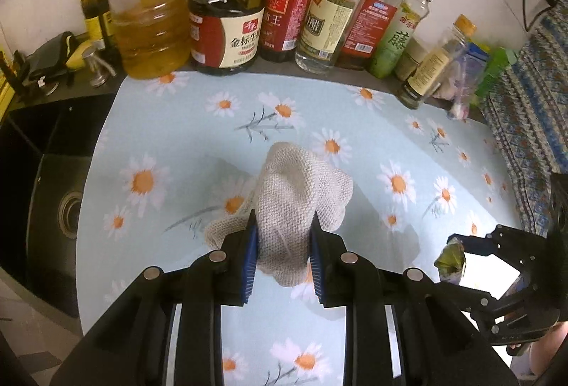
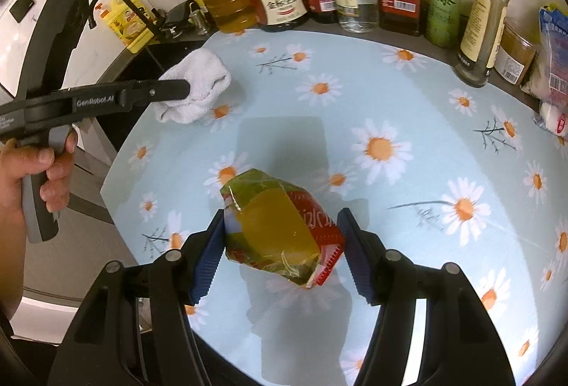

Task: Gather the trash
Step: 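Carry the tissue in the left tool over the bin while the right tool carries the snack bag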

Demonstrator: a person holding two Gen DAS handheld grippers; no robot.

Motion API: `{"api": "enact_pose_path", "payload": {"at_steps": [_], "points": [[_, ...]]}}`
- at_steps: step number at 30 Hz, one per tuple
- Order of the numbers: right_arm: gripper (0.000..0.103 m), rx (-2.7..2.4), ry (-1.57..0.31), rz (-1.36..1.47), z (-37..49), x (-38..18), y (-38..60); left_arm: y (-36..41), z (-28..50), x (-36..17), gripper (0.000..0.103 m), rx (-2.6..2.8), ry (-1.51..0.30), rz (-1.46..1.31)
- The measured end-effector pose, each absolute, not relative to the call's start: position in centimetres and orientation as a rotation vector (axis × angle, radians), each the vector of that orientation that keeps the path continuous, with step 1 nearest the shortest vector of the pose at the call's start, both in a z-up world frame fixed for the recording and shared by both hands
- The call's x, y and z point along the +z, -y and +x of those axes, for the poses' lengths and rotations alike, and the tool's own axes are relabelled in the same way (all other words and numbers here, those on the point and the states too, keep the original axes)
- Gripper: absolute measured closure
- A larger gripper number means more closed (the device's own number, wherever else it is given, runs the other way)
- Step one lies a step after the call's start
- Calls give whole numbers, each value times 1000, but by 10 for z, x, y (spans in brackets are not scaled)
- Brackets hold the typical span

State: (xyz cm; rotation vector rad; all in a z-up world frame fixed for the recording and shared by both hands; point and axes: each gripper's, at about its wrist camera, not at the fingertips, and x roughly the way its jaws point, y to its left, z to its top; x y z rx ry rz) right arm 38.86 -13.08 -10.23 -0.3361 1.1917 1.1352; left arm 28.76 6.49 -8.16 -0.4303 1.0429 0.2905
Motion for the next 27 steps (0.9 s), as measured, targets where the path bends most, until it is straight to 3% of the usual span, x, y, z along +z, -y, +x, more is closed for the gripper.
{"api": "enact_pose_path", "payload": {"at_steps": [27], "points": [[40, 1174, -1240, -374, 232, -112, 97, -57, 105, -94, 79, 235, -1011, -556]]}}
